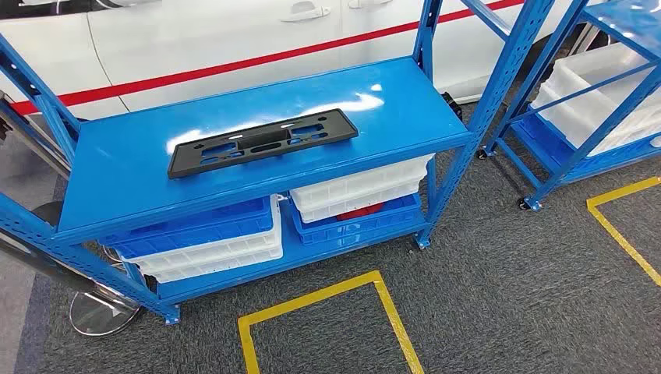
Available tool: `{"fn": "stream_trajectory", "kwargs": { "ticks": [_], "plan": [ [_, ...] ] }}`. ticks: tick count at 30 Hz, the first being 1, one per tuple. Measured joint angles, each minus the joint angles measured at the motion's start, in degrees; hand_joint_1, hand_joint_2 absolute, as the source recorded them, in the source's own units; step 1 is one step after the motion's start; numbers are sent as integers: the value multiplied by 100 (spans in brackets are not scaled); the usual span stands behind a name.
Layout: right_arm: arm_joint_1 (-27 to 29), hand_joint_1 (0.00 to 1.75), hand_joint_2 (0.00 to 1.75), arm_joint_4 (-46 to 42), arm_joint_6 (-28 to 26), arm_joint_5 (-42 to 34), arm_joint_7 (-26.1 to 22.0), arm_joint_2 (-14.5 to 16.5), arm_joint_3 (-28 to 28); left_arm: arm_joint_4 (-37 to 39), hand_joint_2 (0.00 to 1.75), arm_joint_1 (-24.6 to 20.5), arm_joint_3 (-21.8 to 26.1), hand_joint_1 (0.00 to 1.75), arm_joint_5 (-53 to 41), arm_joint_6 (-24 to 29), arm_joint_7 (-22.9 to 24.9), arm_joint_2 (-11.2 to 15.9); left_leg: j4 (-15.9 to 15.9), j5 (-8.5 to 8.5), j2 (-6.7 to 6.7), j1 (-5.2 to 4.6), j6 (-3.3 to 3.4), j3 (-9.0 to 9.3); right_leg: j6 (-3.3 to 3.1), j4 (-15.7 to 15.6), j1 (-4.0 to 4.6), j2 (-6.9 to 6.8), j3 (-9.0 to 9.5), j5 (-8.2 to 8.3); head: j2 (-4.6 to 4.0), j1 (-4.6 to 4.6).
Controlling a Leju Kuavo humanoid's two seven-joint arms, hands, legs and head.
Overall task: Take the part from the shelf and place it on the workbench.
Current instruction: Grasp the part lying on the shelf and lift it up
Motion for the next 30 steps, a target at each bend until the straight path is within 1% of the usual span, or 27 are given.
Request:
{"fn": "stream_trajectory", "kwargs": {
  "ticks": [9,10,13,14,17,19,22,26,30],
  "plan": [
    [-2,0,175,1,-7,0,2,0,1,0,175,-4,-1,0,2,7,3,0,0,-2,0,0,3,0,0,0,0,0,0,0,0,0],
    [-13,0,175,7,-28,-1,14,3,10,1,131,-19,-8,0,9,29,12,-1,0,-2,0,0,3,-1,0,0,0,0,0,0,0,0],
    [-113,0,44,90,-232,-33,143,31,121,34,0,-117,-108,0,82,222,105,-4,0,-2,0,-1,4,-1,1,0,0,0,0,0,0,0],
    [-161,0,44,128,-337,-54,204,43,171,58,0,-160,-154,0,120,316,149,-7,0,-2,0,-1,4,-1,1,0,0,0,0,0,0,0],
    [-309,0,175,254,-691,-141,347,80,295,162,0,-313,-294,0,248,630,283,-22,0,-2,0,-1,3,1,1,0,-1,-1,2,0,0,0],
    [-399,0,175,338,-945,-237,372,110,332,249,0,-414,-392,0,329,843,371,-34,1,-1,0,-1,3,1,1,1,-1,-1,3,0,0,0],
    [-521,0,175,438,-1297,-458,195,154,321,370,0,-538,-523,0,440,1136,488,-58,1,-2,0,-1,3,1,1,1,-1,-1,3,0,0,0],
    [-730,0,175,509,-1555,-812,-358,195,194,498,0,-663,-656,0,557,1436,594,-83,1,-2,0,-1,3,-1,1,1,-1,0,1,0,0,0],
    [-962,0,175,454,-1578,-1099,-1032,221,10,608,0,-769,-759,0,649,1667,667,-102,2,-2,0,-3,3,-1,2,1,-2,-1,3,1,-1,0]
  ]
}}
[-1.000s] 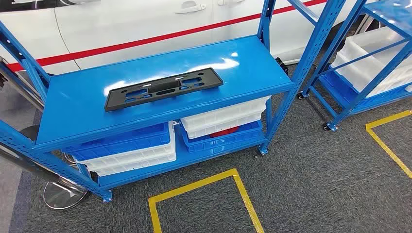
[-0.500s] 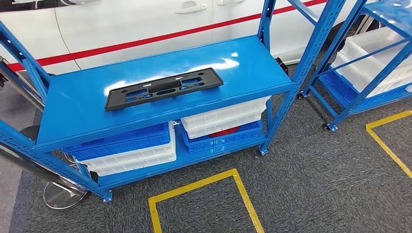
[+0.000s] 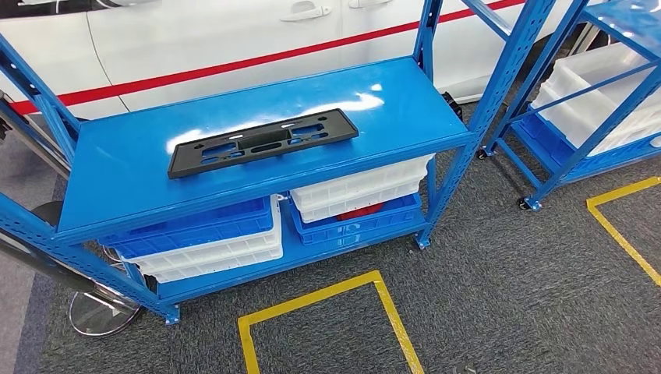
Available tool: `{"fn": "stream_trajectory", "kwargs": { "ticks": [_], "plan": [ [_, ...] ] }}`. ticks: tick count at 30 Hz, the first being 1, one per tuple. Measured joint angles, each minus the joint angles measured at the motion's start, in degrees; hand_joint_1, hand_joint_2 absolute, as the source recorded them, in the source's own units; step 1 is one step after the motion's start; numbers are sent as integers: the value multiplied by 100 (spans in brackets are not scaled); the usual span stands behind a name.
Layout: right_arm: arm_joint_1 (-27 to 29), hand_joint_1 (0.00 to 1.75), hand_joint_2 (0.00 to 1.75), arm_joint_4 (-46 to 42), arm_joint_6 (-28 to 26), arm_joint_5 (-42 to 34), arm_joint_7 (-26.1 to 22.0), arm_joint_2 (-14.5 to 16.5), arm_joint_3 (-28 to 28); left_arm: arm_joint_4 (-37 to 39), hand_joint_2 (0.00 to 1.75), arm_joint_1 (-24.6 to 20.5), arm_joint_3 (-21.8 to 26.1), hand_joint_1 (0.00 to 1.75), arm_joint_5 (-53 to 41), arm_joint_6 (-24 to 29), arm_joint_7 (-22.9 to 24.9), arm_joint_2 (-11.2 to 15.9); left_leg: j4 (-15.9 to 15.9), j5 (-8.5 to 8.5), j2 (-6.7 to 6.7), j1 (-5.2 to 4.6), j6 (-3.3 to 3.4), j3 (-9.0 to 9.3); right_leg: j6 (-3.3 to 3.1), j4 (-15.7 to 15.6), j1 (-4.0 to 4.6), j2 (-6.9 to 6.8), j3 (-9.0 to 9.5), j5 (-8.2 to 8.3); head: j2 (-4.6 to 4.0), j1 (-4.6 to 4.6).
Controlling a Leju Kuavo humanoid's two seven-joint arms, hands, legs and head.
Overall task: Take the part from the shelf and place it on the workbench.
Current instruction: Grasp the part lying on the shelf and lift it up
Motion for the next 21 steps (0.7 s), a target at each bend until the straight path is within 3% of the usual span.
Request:
{"fn": "stream_trajectory", "kwargs": {
  "ticks": [10,14,19,21],
  "plan": [
    [-263,0,175,-1407,332,26,-1286,259,-336,197,0,-176,-158,0,176,332,111,-26,23,-4,-2,-6,10,-4,11,-2,-8,0,-1,7,1,-1],
    [-268,0,0,-2192,464,136,-1561,393,-328,251,0,-220,-197,0,212,378,126,-30,56,-12,-4,-14,35,-32,35,-2,-15,-5,-10,16,1,-1],
    [-303,0,0,-3125,614,240,-1832,499,-178,294,0,-264,-234,0,268,432,144,-47,-1,40,1,-6,116,-28,118,-46,-21,-4,-1,51,1,0],
    [-322,0,0,-3464,663,282,-1923,511,-85,299,0,-287,-239,0,288,448,151,-70,-111,113,12,35,169,20,153,103,-16,-1,-69,-56,1,5]
  ]
}}
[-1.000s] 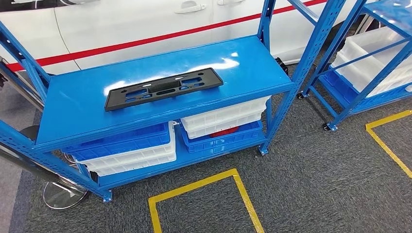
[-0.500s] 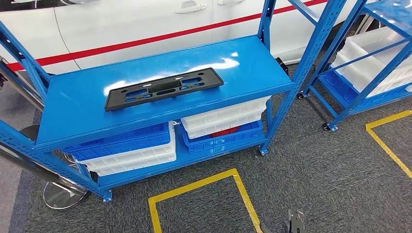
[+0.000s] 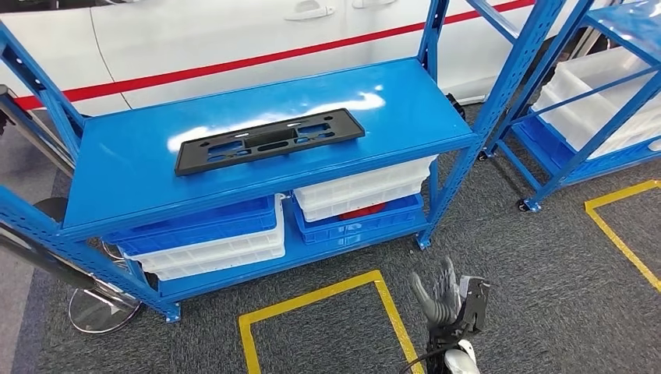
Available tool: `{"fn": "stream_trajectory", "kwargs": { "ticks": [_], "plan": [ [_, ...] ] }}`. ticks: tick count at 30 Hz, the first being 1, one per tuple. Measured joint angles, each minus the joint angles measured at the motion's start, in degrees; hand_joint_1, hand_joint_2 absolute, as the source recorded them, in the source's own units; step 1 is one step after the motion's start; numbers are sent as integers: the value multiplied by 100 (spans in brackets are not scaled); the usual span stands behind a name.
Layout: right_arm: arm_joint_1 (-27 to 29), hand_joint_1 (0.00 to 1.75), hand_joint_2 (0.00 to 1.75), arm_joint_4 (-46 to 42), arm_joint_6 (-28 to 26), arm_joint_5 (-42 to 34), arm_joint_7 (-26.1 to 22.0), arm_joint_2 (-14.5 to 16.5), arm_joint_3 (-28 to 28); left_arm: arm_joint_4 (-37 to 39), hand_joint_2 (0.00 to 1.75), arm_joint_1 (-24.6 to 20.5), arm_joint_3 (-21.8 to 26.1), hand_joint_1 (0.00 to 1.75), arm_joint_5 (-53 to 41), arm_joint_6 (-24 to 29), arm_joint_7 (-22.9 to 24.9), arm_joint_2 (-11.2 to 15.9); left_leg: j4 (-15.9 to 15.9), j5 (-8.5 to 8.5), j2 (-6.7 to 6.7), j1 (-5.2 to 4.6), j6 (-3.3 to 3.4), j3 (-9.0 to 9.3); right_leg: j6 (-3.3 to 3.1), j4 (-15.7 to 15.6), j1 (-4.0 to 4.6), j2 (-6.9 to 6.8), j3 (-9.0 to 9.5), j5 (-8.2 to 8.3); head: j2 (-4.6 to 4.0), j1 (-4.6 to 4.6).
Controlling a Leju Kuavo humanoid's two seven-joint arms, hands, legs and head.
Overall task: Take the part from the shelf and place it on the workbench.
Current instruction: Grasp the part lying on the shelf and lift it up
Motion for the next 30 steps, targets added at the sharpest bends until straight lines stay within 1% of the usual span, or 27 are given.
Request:
{"fn": "stream_trajectory", "kwargs": {
  "ticks": [1,3,4,5,6,8,9,10,11,12,13,14,15,16,17,18,19,20,21,22,23,24,25,26,27,29,30],
  "plan": [
    [-11,0,0,-207,29,25,-52,5,63,7,0,-13,-1,0,10,7,4,-13,-45,32,6,20,22,20,19,237,-5,1,-116,-136,0,4],
    [-20,0,0,-590,85,70,-144,8,194,23,0,-28,-1,0,22,19,11,-27,-54,41,10,18,37,14,61,968,-31,2,-492,-458,0,8],
    [-18,0,0,-776,111,93,-187,10,266,32,0,-31,-1,0,35,23,16,-36,-51,36,9,19,34,15,84,1276,-50,1,-663,-534,0,8],
    [-16,0,0,-972,141,116,-231,13,337,39,0,-32,-1,0,50,29,21,-49,-46,28,8,24,24,22,105,1404,-70,0,-755,-499,0,8],
    [-21,0,0,-1177,172,139,-274,16,409,46,0,-34,-1,0,66,39,26,-61,-37,11,5,33,7,37,123,1301,-91,-3,-736,-345,0,8],
    [-41,0,0,-1576,229,178,-360,22,537,58,0,-40,-1,0,97,66,39,-85,11,-54,-1,54,-60,60,151,621,-129,-33,-460,100,0,9],
    [-55,0,0,-1771,261,200,-403,28,604,67,0,-50,-1,0,108,83,48,-92,56,-95,-2,51,-105,53,147,286,-124,-51,-322,234,0,14],
    [-66,0,0,-1968,289,221,-444,35,677,78,0,-63,-1,0,120,101,58,-96,93,-125,0,44,-148,36,121,78,-117,-64,-245,290,0,14],
    [-74,0,0,-2175,318,242,-487,44,759,89,0,-78,-1,0,129,114,69,-99,117,-143,6,35,-185,14,81,8,-100,-65,-231,265,0,14],
    [-79,0,0,-2372,350,262,-532,52,842,100,0,-94,-1,0,139,127,79,-103,129,-150,15,31,-216,7,32,-6,-79,-52,-245,246,0,15],
    [-80,0,0,-2565,377,279,-570,57,919,107,0,-108,-1,0,152,137,89,-108,123,-157,22,39,-246,8,-19,0,-78,-39,-258,244,0,12],
    [-82,0,0,-2761,405,299,-615,61,991,113,0,-121,-1,0,167,149,97,-112,146,-190,16,49,-275,4,-59,-10,-76,-29,-256,241,0,13],
    [-94,0,0,-2974,442,320,-660,63,1070,122,0,-133,-1,0,182,170,103,-115,248,-267,-3,59,-301,-36,-97,-24,-79,-24,-248,240,0,12],
    [-111,0,0,-3193,481,340,-702,67,1160,135,0,-143,-1,0,194,194,107,-121,467,-397,-32,65,-320,-137,-129,-36,-84,-21,-239,240,0,11],
    [-128,0,0,-3397,528,359,-747,70,1255,149,0,-147,-1,0,203,223,110,-126,809,-565,-63,68,-328,-305,-152,-40,-81,-18,-233,235,0,10],
    [-143,0,0,-3577,587,379,-781,72,1352,162,0,-147,-1,0,210,252,110,-132,1235,-737,-82,68,-331,-527,-170,-40,-70,-14,-230,229,0,10],
    [-148,0,0,-3716,651,397,-808,73,1440,173,0,-146,-1,0,221,275,109,-139,1614,-848,-92,68,-330,-738,-183,-39,-55,-7,-225,223,0,10],
    [-149,0,0,-3839,729,410,-835,73,1521,178,0,-142,-1,0,237,293,103,-144,1833,-855,-94,67,-322,-882,-192,-38,-41,5,-217,217,0,10],
    [-150,0,0,-3960,816,418,-854,73,1606,182,0,-136,1,0,262,305,89,-150,1832,-746,-96,65,-306,-925,-198,-38,-29,21,-203,211,0,10],
    [-155,0,0,-4074,909,417,-869,73,1687,184,0,-130,3,0,288,311,69,-155,1595,-534,-99,62,-279,-856,-200,-37,-19,40,-184,205,0,10],
    [-165,0,0,-4193,1022,400,-873,73,1784,186,0,-125,6,0,317,310,37,-161,1202,-276,-107,54,-239,-708,-197,-38,-13,58,-165,199,0,10],
    [-177,0,0,-4296,1149,366,-863,73,1889,189,0,-124,10,0,351,304,1,-168,822,-88,-117,41,-198,-557,-189,-37,-1,72,-151,192,0,11],
    [-189,0,0,-4377,1285,307,-832,73,1994,192,0,-128,13,0,382,297,-39,-179,515,29,-126,27,-167,-436,-171,-33,7,84,-152,189,0,12],
    [-198,0,0,-4437,1426,224,-783,73,2101,196,0,-135,16,0,410,285,-78,-194,337,72,-134,10,-143,-372,-147,-32,9,89,-162,192,0,14],
    [-204,0,0,-4466,1552,118,-718,74,2196,199,0,-140,18,0,430,270,-104,-208,286,55,-137,-4,-132,-359,-119,-34,8,92,-175,200,0,14],
    [-208,0,0,-4484,1742,-139,-578,78,2346,200,0,-146,18,0,443,239,-127,-241,224,91,-132,2,-94,-349,-51,-36,-3,88,-182,209,0,16],
    [-213,0,0,-4485,1798,-252,-526,80,2397,201,0,-143,19,0,442,227,-124,-255,190,116,-125,14,-66,-335,-23,21,-5,78,-203,160,0,17]
  ]
}}
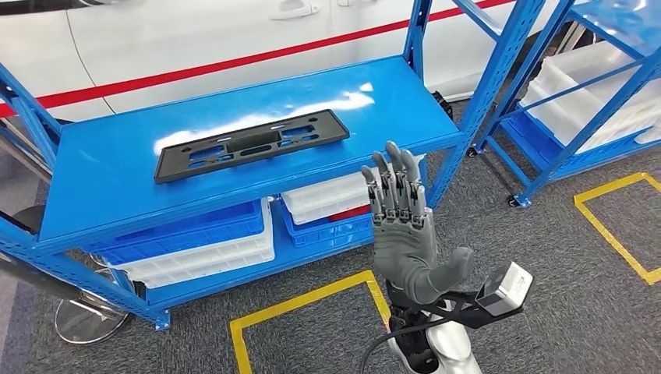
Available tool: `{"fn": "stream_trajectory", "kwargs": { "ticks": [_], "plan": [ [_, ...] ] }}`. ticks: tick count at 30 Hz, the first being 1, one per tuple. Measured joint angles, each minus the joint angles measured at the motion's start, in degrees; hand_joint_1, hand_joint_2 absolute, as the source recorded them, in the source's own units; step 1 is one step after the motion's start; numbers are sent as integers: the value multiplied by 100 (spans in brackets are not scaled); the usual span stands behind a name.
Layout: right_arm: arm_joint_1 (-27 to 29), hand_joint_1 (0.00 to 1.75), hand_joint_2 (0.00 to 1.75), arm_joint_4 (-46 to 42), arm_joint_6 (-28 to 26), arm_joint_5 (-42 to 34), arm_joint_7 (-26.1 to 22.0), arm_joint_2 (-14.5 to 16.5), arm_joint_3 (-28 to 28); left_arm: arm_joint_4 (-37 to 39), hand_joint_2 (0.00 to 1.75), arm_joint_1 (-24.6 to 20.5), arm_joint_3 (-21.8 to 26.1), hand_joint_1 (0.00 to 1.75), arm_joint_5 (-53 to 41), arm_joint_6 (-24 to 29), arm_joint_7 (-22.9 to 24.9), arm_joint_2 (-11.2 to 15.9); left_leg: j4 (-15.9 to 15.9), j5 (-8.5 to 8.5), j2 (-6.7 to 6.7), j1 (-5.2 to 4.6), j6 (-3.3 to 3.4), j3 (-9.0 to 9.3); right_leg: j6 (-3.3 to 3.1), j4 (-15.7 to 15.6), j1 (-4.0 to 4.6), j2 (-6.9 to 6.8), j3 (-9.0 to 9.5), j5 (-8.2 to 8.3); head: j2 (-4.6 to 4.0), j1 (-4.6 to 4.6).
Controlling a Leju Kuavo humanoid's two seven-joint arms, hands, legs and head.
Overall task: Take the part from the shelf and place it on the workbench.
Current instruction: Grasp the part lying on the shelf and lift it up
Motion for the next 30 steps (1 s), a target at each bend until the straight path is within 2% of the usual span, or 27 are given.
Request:
{"fn": "stream_trajectory", "kwargs": {
  "ticks": [1,2,4,5,6,7,9,10,11,14,16,17,19,20,21,22,24,25,26,27,30],
  "plan": [
    [-6,0,0,-1,33,-90,40,1,33,0,0,3,0,0,-2,-8,8,-14,-35,26,8,13,31,11,25,153,1,-11,-65,-108,0,3],
    [-6,0,0,3,51,-166,72,-1,58,1,0,6,0,0,-7,-11,21,-29,-54,43,16,19,52,16,41,433,-4,-24,-193,-277,0,5],
    [9,0,0,36,79,-315,141,-5,109,4,0,8,0,0,-21,-9,59,-47,-55,51,20,7,75,0,68,1157,-5,-33,-542,-616,0,7],
    [25,0,0,68,99,-393,165,-9,133,6,0,8,-1,0,-31,-4,77,-54,-51,51,21,2,76,-6,76,1409,-6,-35,-665,-683,0,7],
    [38,0,0,106,125,-451,171,-11,149,8,0,9,-1,0,-38,4,90,-55,-45,51,20,-1,75,-9,77,1452,-6,-38,-688,-635,0,7],
    [47,0,0,145,151,-490,161,-14,161,9,0,10,-2,0,-44,14,93,-56,-37,48,19,-3,72,-8,69,1268,-6,-42,-597,-485,0,7],
    [55,0,0,211,208,-526,113,-21,182,9,0,9,-2,0,-51,25,70,-54,-17,35,15,-15,53,-5,27,501,2,-59,-212,-119,0,8],
    [59,0,0,243,235,-536,85,-24,193,9,0,7,-2,0,-55,27,47,-51,-4,26,14,-27,35,-8,0,172,12,-67,-55,-4,0,7],
    [69,0,0,274,264,-546,54,-27,204,9,0,6,-2,0,-59,30,20,-45,4,20,14,-38,12,-14,-24,-27,23,-72,35,44,0,6],
    [124,0,0,361,353,-573,-35,-33,233,9,0,2,-2,0,-64,44,-41,-16,4,9,18,-42,-74,-21,-99,-129,27,-62,57,67,0,4],
    [164,0,0,393,413,-571,-87,-34,253,10,0,0,-2,0,-83,45,-67,9,183,-132,10,-34,-138,-91,-159,-176,-1,-66,79,94,0,0],
    [196,0,0,407,434,-559,-114,-36,258,10,0,0,-5,0,-109,37,-74,25,448,-295,5,-24,-169,-207,-181,-192,-13,-72,87,102,0,-2],
    [296,0,0,431,452,-524,-163,-43,261,13,0,6,-15,0,-180,4,-61,43,1203,-663,2,0,-221,-551,-201,-193,-13,-78,84,99,0,-5],
    [358,0,0,441,452,-502,-178,-49,260,15,0,11,-23,0,-213,-15,-45,52,1507,-759,3,13,-239,-695,-203,-190,-12,-78,82,98,0,-5],
    [418,0,0,446,449,-481,-191,-55,260,16,0,15,-31,0,-237,-28,-24,59,1613,-739,3,23,-251,-749,-201,-187,-13,-75,82,95,0,-5],
    [473,0,0,448,446,-459,-205,-61,260,17,0,17,-41,0,-256,-38,-3,66,1489,-609,3,34,-257,-693,-195,-181,-16,-68,86,90,0,-5],
    [554,0,0,442,430,-423,-227,-66,260,19,0,13,-67,0,-287,-44,41,79,746,-218,1,50,-249,-339,-166,-163,-22,-50,99,72,0,-4],
    [585,0,0,433,414,-413,-223,-66,260,20,0,6,-84,0,-302,-45,62,83,381,-93,-2,43,-227,-163,-141,-147,-17,-41,99,60,0,-3],
    [613,0,0,420,394,-407,-200,-66,260,22,0,1,-99,0,-315,-46,79,86,143,-35,-6,33,-196,-49,-111,-138,-11,-36,96,53,0,-1],
    [639,0,0,402,380,-404,-168,-66,260,23,0,-4,-113,0,-322,-45,92,86,39,-36,-11,18,-161,-3,-78,-135,-6,-34,92,51,0,1],
    [703,0,0,313,399,-398,-52,-67,260,25,0,-5,-128,0,-322,-25,113,87,-7,-13,-11,8,-43,16,21,-96,-9,-41,84,23,0,4]
  ]
}}
